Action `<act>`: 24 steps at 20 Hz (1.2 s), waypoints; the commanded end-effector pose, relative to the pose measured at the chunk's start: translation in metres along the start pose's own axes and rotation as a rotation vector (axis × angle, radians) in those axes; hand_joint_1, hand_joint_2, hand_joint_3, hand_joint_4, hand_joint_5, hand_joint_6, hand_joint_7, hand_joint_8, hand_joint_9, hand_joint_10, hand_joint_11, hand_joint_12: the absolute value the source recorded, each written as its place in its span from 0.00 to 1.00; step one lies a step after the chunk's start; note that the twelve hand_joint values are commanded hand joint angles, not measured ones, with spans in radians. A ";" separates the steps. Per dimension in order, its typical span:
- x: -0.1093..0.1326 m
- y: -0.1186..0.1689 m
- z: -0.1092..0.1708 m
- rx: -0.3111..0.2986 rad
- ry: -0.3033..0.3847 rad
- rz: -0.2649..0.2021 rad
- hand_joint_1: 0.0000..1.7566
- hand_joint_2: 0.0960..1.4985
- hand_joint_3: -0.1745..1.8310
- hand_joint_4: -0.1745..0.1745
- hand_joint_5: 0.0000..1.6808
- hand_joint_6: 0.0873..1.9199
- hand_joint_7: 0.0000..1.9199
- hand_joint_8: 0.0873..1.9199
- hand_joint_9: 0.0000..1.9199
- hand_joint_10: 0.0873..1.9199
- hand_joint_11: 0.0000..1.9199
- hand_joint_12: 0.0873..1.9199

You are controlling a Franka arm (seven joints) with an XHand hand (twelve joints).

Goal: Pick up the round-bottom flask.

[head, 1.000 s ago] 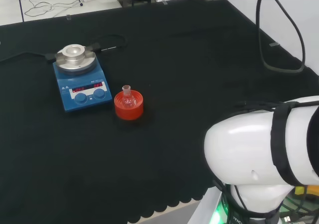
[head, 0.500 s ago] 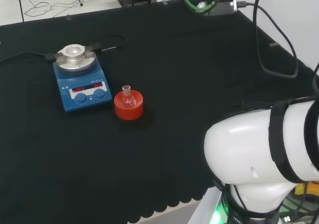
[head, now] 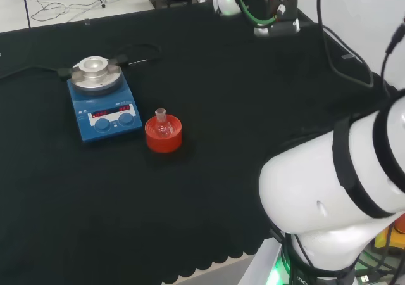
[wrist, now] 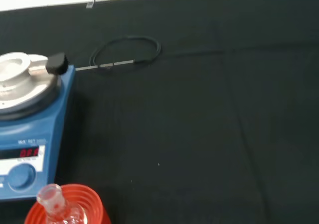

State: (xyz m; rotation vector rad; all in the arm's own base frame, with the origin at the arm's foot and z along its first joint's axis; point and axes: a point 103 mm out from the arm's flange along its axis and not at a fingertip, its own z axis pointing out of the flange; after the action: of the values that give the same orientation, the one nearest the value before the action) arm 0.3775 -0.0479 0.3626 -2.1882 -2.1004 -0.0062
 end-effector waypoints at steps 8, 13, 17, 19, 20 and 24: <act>-0.025 0.060 0.117 0.070 0.081 -0.090 0.37 0.60 0.23 0.37 0.28 0.05 0.14 0.31 0.25 0.32 0.13 0.69; -0.009 0.063 0.146 0.112 0.086 -0.118 0.46 0.44 0.36 0.38 0.32 0.05 0.15 0.32 0.27 0.31 0.14 0.69; 0.003 0.063 0.166 0.121 0.093 -0.153 0.48 0.40 0.40 0.38 0.36 0.07 0.16 0.32 0.28 0.31 0.14 0.69; 0.007 0.063 0.175 0.118 0.102 -0.164 0.48 0.38 0.42 0.38 0.38 0.12 0.17 0.32 0.29 0.30 0.15 0.69; 0.009 0.063 0.178 0.115 0.111 -0.167 0.48 0.38 0.42 0.38 0.37 0.15 0.18 0.33 0.30 0.30 0.15 0.68; 0.018 0.063 0.190 0.104 0.160 -0.177 0.49 0.37 0.43 0.36 0.38 0.26 0.20 0.33 0.32 0.30 0.17 0.68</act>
State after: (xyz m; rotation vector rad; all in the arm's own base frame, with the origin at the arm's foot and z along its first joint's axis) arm 0.4307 -0.0319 0.1901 -1.9173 -2.1556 -0.0163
